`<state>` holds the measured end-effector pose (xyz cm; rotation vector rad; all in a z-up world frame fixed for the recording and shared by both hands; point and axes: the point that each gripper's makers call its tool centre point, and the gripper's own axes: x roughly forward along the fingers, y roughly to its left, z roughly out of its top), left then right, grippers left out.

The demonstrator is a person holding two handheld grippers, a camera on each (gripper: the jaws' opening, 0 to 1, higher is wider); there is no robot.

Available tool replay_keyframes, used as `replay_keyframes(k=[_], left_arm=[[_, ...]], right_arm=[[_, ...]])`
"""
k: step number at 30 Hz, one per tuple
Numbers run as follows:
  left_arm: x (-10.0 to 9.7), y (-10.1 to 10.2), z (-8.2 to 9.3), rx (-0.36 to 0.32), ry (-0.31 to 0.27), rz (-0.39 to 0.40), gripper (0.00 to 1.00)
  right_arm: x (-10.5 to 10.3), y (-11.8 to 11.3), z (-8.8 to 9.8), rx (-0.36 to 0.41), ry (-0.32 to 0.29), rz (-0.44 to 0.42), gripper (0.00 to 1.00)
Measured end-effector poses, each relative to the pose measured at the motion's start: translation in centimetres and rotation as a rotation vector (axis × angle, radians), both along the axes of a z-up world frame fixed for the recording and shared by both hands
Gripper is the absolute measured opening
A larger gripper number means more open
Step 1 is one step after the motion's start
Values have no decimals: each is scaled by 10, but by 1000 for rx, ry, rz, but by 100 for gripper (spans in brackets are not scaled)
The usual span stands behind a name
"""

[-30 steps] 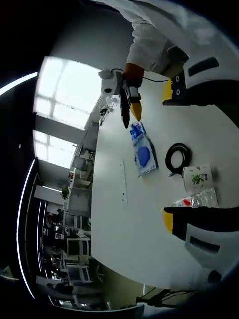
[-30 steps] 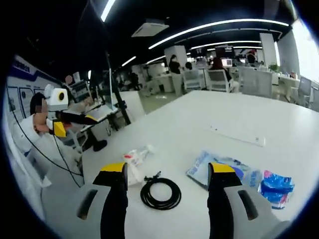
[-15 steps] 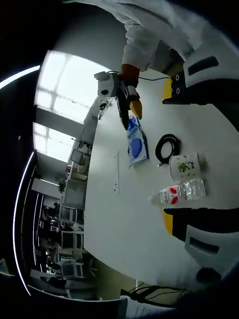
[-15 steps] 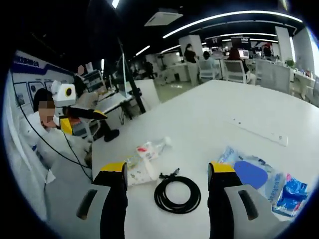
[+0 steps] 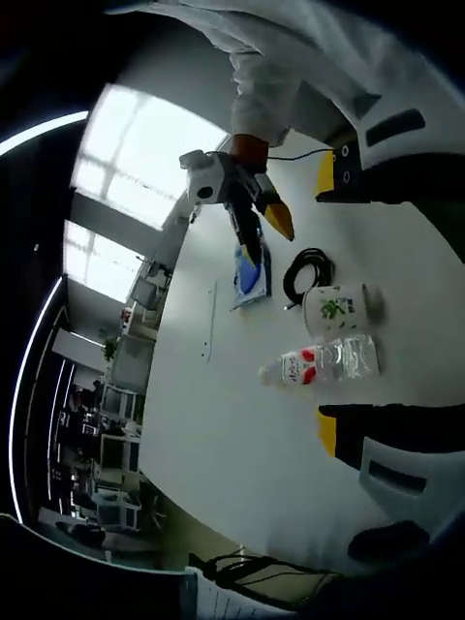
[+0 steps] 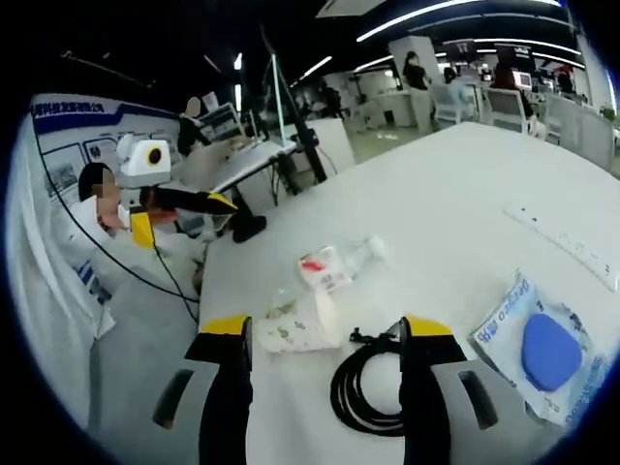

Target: Arrange the tabletop items into an orderly group along one side of the table until the central work area is clear of visible clutter.

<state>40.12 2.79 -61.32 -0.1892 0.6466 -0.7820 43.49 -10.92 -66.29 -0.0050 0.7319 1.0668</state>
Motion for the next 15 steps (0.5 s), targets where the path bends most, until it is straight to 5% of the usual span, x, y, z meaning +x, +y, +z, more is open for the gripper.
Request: replay_keyframes(k=[15], left_arm=[[12,9,-29,-15,59,40,87]], right_arm=[[-3,35,-42,15,146,220,39]])
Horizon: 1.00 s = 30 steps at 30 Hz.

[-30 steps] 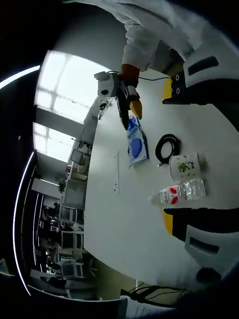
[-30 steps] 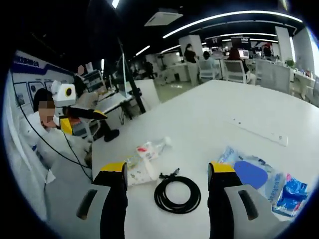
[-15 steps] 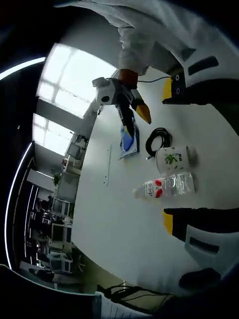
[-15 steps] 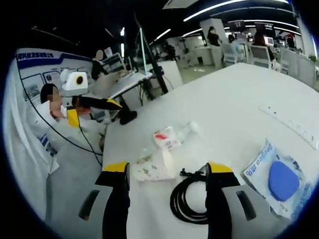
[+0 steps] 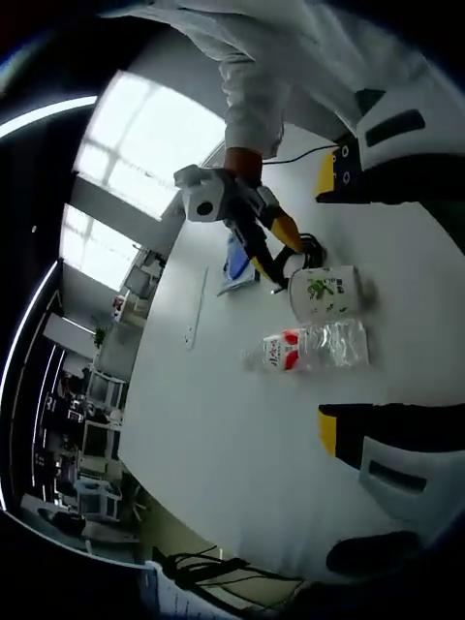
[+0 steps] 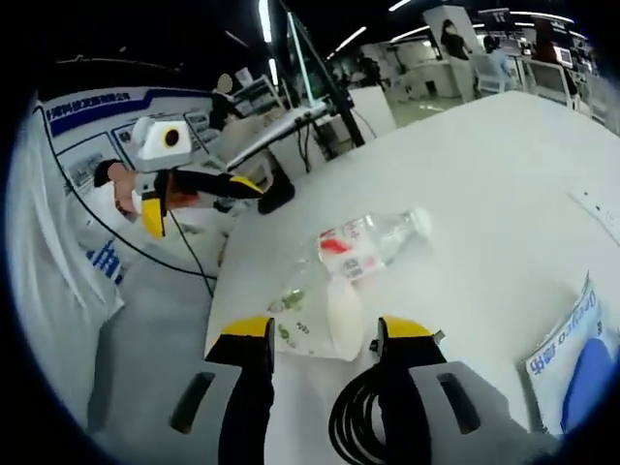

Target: Arrange the tabletop items into an orderly group along one side of the table until the central work area is clear of visible clutter.

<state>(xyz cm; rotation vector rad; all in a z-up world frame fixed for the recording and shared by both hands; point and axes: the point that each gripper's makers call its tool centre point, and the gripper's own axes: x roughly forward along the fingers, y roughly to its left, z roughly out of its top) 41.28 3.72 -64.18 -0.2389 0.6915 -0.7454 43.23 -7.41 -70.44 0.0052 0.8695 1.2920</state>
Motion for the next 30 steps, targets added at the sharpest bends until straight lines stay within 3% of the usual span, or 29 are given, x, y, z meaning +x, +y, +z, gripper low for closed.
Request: replay_keyframes(k=[7,15,30], left_arm=[[5,0,-5,-1,9,12,86],[7,-2,-6,-7,10,25,86],[2,-1,-2,-15,-4,40,84]], right_arm=[[-4,7,-11,4,45,66,32],[-10,7,-11,27,82,116,8],[-50,1,11,44,148,230,0]])
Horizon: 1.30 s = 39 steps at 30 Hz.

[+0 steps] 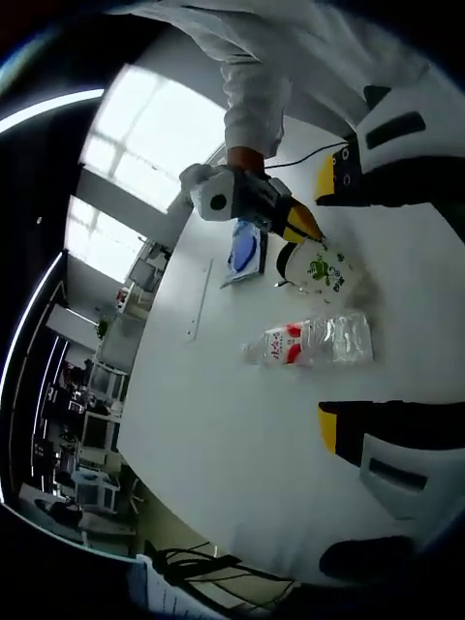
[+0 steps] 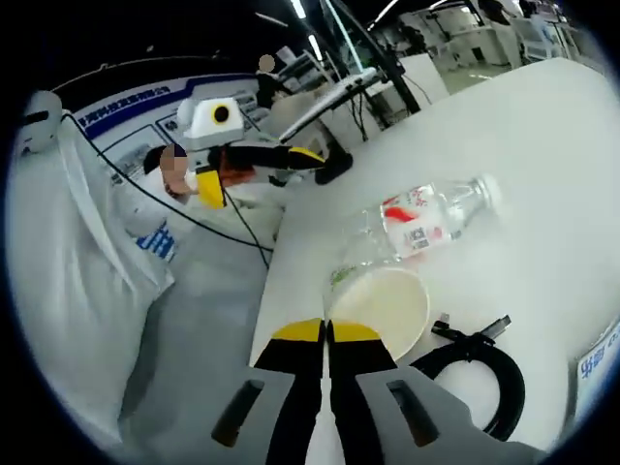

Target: Arrange the tabletop items into an orderly group along one side of the table until the central work area is clear of visible clutter.

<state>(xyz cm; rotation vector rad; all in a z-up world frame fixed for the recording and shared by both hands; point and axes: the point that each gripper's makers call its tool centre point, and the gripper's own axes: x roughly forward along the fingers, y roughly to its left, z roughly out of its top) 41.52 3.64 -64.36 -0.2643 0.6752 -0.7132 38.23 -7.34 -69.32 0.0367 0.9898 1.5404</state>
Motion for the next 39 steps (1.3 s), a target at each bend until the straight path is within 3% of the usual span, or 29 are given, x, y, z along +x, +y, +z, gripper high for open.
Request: replay_keyframes(k=[6,8,13,17,20,26,35,39], left_arm=[[-2,-2,4,-9,-11,2,84],[-2,-3,5,-13,-15,2,84],[-4,-4,7,-18,-24,-1,84],[-4,-6,9,-32,-29,3,83],[-5,-7,10,-42,-32,4,83],[-5,-7,10,-50,-33,7,83],[-4,-7,9,-66,-31,16,83],[-4,-5,6,-66,-27,23,82]], right_arm=[[-7,-1,19,26,-24,9,0],[-1,-4,30,30,-60,5,0],[27,-16,59,22,-164,-38,0],[62,-33,79,-38,-273,-96,0],[82,-45,83,-105,-354,-108,0],[110,-65,86,-238,-446,-111,0],[138,-78,66,-448,-573,57,0],[144,-77,55,-492,-581,118,0]])
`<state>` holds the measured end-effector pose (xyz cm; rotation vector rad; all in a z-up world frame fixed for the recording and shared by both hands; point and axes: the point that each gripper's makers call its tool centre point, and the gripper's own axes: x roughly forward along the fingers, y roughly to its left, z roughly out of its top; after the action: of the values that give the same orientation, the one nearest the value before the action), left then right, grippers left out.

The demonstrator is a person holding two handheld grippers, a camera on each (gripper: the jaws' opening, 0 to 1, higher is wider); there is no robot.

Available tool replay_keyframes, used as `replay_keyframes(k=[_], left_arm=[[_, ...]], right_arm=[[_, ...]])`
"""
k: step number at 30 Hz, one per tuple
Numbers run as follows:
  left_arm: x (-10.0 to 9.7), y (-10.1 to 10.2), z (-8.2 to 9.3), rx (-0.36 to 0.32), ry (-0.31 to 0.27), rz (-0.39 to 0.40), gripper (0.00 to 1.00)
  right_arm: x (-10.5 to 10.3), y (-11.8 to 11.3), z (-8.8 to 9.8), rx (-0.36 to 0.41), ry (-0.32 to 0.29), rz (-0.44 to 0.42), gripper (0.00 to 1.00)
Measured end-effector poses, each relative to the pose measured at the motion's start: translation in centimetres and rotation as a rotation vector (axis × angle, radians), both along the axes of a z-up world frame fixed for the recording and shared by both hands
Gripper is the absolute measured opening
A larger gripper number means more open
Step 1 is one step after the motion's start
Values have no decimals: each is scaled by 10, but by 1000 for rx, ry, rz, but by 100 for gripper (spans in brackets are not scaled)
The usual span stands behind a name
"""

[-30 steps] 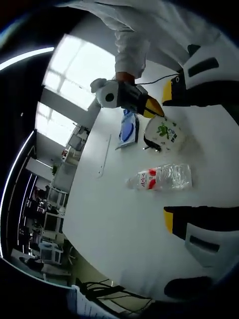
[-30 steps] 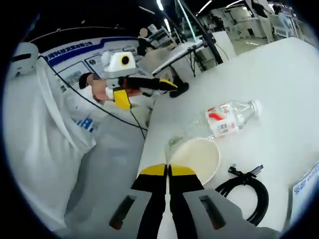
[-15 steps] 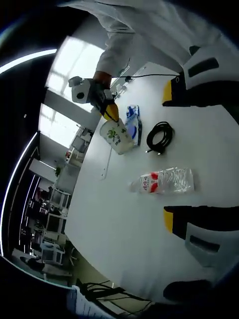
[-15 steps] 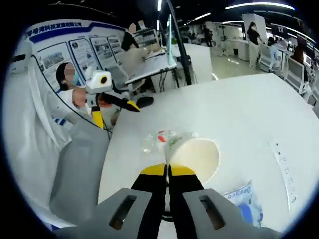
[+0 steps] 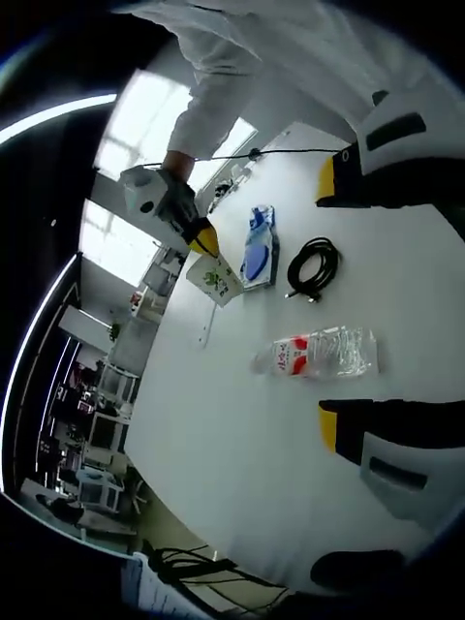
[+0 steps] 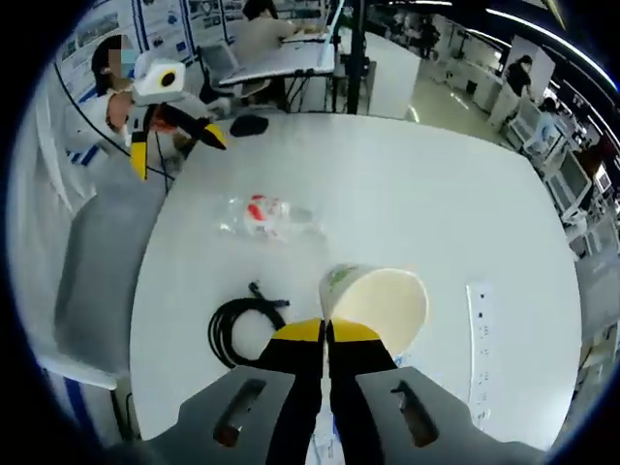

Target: Arrange the tabletop items into an orderly group along one side of the table until the central work area is clear of visible clutter.

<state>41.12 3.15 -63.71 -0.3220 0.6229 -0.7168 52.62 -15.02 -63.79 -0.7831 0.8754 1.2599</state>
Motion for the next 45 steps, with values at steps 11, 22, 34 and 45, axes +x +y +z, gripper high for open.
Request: replay_keyframes(k=[11,22,34,45], left_arm=[[2,0,-6,-8,9,8,82],[1,2,-8,-14,20,17,82],[-1,3,-10,-21,27,33,81],[-2,1,-10,-27,28,32,81]], right_arm=[[8,-10,-28,-175,-27,130,0],[13,-13,-49,-264,-21,202,0],[14,-14,-58,-325,-32,263,0],[9,-14,-60,-327,-23,266,0]])
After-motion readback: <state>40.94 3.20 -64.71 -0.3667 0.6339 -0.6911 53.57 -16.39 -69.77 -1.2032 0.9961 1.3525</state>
